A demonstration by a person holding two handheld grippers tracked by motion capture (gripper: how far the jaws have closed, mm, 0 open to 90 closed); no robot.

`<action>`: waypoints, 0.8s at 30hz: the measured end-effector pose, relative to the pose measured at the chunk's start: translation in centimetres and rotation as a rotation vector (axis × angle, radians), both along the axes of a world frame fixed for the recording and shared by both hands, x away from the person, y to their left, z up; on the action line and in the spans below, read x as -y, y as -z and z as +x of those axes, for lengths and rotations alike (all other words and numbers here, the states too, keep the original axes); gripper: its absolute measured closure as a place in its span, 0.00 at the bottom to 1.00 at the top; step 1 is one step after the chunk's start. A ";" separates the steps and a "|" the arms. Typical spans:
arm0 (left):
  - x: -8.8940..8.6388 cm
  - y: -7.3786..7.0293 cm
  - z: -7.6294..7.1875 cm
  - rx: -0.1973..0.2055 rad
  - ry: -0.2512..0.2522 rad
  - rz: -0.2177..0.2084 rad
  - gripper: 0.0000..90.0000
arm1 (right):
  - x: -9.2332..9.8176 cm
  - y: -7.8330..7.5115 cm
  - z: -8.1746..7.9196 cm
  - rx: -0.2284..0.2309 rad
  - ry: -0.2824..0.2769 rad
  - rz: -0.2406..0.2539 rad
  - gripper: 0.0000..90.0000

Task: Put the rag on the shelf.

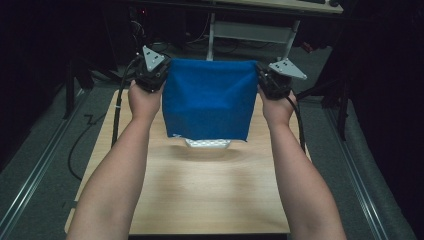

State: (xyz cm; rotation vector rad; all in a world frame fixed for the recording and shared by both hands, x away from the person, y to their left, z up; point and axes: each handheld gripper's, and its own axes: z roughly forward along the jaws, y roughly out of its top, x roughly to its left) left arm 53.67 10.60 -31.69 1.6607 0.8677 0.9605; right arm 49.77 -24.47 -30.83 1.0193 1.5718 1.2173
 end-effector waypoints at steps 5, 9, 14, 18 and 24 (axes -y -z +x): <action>-0.5 3.7 1.1 -0.081 0.013 0.016 0.97 | -0.4 2.7 1.4 -0.082 -0.001 -0.044 0.99; -0.5 5.8 1.6 -0.129 0.025 0.030 0.97 | -0.6 4.8 2.1 -0.129 -0.001 -0.090 0.98; -0.4 8.1 1.9 -0.192 0.066 0.046 0.97 | -0.2 7.2 2.4 -0.183 0.002 -0.092 0.98; -0.4 9.9 1.8 -0.249 0.094 0.055 0.97 | 0.2 8.9 2.2 -0.220 -0.004 -0.065 0.98; -0.6 12.3 1.1 -0.315 0.114 0.066 0.97 | 0.5 11.5 1.6 -0.263 -0.017 -0.043 0.98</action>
